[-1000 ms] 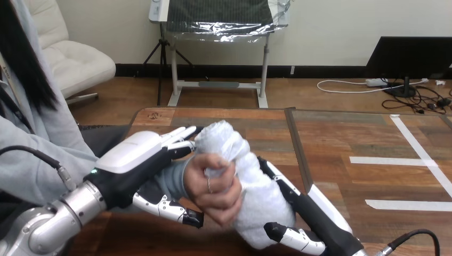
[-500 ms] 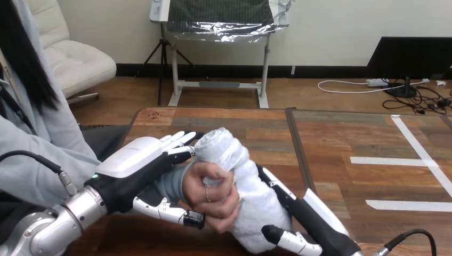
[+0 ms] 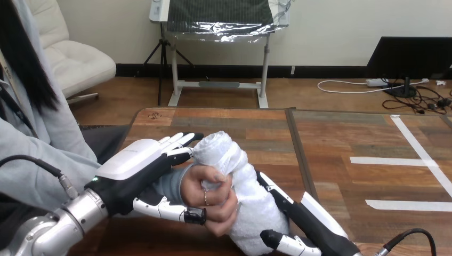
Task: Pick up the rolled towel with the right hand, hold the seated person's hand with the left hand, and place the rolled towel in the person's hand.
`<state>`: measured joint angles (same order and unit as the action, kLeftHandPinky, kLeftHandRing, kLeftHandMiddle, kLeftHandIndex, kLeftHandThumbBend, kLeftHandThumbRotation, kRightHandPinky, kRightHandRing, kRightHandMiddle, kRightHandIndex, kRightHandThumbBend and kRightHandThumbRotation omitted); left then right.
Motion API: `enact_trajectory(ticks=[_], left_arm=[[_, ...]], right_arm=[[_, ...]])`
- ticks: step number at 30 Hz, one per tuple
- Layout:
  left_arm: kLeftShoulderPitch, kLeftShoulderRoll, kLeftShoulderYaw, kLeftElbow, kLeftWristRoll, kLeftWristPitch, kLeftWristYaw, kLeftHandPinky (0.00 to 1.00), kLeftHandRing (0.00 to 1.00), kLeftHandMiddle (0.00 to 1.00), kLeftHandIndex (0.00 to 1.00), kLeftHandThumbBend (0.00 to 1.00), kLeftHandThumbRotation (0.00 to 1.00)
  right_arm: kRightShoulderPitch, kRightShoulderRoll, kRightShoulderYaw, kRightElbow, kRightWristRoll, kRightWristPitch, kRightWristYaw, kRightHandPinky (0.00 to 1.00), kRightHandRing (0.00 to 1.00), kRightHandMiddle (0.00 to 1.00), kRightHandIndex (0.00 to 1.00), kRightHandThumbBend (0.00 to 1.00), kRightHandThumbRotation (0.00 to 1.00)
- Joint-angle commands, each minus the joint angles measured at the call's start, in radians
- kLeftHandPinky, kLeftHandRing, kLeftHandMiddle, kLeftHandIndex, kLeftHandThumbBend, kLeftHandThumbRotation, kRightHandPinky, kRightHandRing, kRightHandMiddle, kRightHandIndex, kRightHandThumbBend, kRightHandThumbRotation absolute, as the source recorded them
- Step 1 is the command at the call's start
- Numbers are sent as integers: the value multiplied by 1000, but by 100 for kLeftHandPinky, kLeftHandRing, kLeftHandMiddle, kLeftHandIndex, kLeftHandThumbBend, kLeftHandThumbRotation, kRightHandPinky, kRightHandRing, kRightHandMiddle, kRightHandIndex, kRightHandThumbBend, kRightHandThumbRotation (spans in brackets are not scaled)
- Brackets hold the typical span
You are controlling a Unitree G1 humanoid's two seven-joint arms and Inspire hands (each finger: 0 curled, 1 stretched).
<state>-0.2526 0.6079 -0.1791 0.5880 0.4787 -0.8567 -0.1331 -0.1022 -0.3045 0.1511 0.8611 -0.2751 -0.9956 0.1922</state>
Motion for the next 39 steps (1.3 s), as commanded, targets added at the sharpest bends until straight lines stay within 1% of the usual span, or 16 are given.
enact_trajectory(ticks=[1, 8, 19, 25, 31, 37, 39], left_arm=[[4, -34, -13, -4, -11, -16, 24, 100, 100, 100, 100, 100, 85], [18, -41, -19, -5, 11, -13, 59, 100, 100, 100, 100, 100, 88], [38, -56, -22, 1, 36, -9, 116, 100, 100, 100, 100, 100, 89], [48, -66, -21, 8, 53, -7, 156, 100, 100, 100, 100, 100, 89], [58, -74, -21, 15, 49, -3, 179, 100, 100, 100, 100, 100, 88], [63, -80, -19, 30, 32, -17, 195, 100, 100, 100, 100, 100, 86], [76, -104, -11, 45, -78, -120, 173, 100, 100, 100, 100, 100, 83]], right_arm=[[-44, -7, 9, 3, -14, 5, -15, 100, 100, 100, 100, 100, 98], [-45, -5, 14, 20, -22, 6, -19, 100, 100, 100, 100, 100, 99], [-49, -1, 21, 44, -20, -6, -22, 100, 100, 100, 100, 100, 100], [-45, 2, 24, 40, -15, 6, -18, 100, 100, 100, 100, 100, 100], [-39, 3, 26, 36, -16, 8, -20, 99, 100, 100, 100, 100, 100], [-35, 7, 24, 34, -16, 7, -26, 98, 100, 100, 100, 100, 99], [-31, 11, 16, 43, -2, 0, -30, 97, 100, 100, 100, 100, 99]])
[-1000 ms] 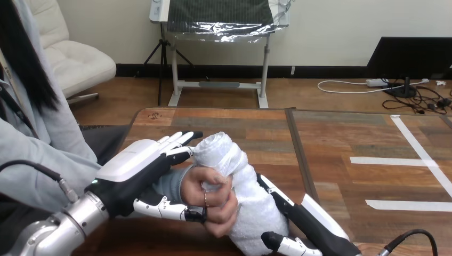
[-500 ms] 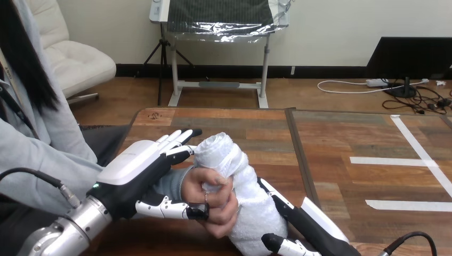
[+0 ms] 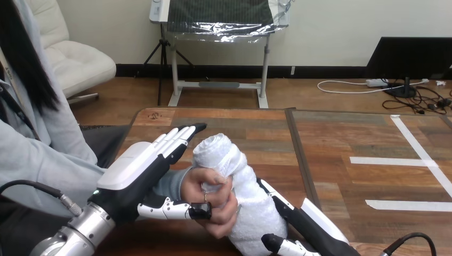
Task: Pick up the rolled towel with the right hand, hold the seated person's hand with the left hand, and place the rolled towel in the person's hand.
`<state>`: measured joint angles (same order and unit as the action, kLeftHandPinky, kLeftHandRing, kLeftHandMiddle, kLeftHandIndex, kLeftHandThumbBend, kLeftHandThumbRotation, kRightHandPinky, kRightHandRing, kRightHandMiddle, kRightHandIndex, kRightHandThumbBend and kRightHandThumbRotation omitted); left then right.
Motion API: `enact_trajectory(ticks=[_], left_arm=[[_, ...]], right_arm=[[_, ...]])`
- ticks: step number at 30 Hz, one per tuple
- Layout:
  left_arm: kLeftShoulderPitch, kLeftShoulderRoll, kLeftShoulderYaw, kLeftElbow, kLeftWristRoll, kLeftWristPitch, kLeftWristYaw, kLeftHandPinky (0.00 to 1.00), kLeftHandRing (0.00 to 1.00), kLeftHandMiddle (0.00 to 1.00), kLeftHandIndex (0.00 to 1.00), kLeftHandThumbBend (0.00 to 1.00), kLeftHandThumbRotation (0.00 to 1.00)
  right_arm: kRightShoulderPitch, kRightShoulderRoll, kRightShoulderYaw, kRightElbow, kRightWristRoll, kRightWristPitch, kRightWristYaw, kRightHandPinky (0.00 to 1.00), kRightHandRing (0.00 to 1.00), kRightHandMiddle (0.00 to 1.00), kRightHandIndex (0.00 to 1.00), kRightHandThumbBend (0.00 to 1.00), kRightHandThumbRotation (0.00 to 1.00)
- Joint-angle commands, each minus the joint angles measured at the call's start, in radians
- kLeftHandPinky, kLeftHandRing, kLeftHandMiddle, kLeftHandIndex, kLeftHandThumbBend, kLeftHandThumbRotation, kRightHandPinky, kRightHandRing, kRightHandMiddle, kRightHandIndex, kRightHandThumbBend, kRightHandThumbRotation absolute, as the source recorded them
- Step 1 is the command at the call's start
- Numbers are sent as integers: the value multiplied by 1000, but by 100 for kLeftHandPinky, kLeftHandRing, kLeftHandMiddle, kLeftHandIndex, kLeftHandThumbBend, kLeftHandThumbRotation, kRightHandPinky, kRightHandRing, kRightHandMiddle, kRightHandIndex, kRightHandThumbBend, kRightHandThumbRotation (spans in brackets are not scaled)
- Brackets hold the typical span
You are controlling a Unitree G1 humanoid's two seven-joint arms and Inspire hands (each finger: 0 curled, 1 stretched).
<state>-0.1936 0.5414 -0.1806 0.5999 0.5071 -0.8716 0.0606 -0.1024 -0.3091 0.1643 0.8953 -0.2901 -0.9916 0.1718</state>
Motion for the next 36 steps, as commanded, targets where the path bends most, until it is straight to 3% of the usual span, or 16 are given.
enact_trajectory(ticks=[1, 13, 21, 26, 36], left_arm=[[21, -45, -9, 38, -148, -142, -32, 100, 100, 100, 100, 100, 81], [21, -69, -36, 53, -351, -363, -137, 100, 100, 100, 100, 100, 72], [20, -91, -48, 44, -428, -457, -183, 100, 100, 100, 100, 100, 73], [28, -97, -54, 31, -458, -479, -211, 100, 100, 100, 100, 100, 73], [68, -95, -137, -36, -622, -471, -304, 97, 100, 100, 100, 100, 70]], right_arm=[[-30, 16, 0, 12, 18, -8, -11, 96, 100, 99, 100, 100, 99], [-39, 20, -2, 46, 20, -10, -27, 95, 100, 98, 100, 100, 99], [-45, 24, 0, 63, 21, 0, -29, 94, 100, 99, 100, 100, 98], [-49, 24, 4, 70, 9, 5, -37, 93, 100, 99, 100, 100, 98], [-62, 28, 7, 92, -3, 12, -55, 93, 100, 100, 100, 100, 98]])
